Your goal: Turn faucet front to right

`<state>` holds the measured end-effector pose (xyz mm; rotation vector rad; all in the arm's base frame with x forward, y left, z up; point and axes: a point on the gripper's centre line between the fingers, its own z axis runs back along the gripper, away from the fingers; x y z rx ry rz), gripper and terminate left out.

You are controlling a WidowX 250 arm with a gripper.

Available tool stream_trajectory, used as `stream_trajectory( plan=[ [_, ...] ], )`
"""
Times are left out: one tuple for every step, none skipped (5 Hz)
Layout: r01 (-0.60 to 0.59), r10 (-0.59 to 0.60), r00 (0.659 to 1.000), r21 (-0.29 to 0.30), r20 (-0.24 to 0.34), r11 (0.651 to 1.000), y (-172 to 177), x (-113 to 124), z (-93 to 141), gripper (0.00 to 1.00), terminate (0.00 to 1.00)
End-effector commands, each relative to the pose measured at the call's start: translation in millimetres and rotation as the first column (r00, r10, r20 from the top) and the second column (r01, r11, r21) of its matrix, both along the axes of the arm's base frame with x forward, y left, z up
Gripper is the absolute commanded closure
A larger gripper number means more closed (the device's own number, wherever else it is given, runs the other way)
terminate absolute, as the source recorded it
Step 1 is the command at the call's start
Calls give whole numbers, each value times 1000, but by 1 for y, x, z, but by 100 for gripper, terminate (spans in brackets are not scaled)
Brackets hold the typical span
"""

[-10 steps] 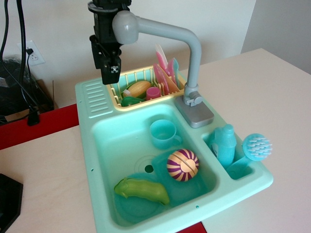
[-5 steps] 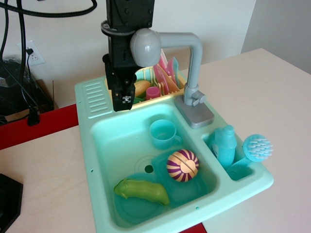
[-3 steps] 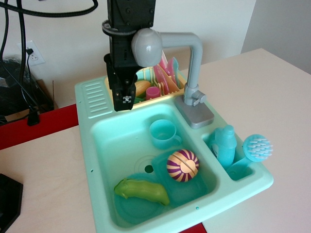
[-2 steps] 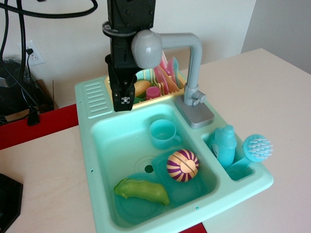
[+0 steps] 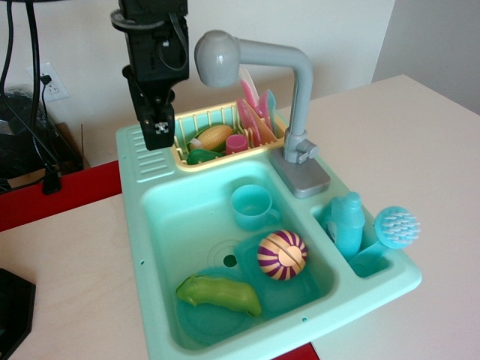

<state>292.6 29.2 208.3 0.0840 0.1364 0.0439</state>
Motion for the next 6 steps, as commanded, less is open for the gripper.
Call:
stream_trajectory(
  plan=[
    [-33, 33, 997, 4, 67, 999, 20, -15, 22, 0, 0],
    [-15, 17, 997, -26, 69, 1000, 16, -20, 26, 0, 0],
    [14, -10, 996, -39, 84, 999, 10, -24, 31, 0, 0],
    [12, -9, 995, -32, 96, 999, 11, -33, 40, 0, 0],
    [11, -8, 997, -24, 82, 1000, 11, -39, 42, 0, 0],
    [3, -3, 997, 2, 74, 1000, 13, -45, 44, 0, 100]
  ],
)
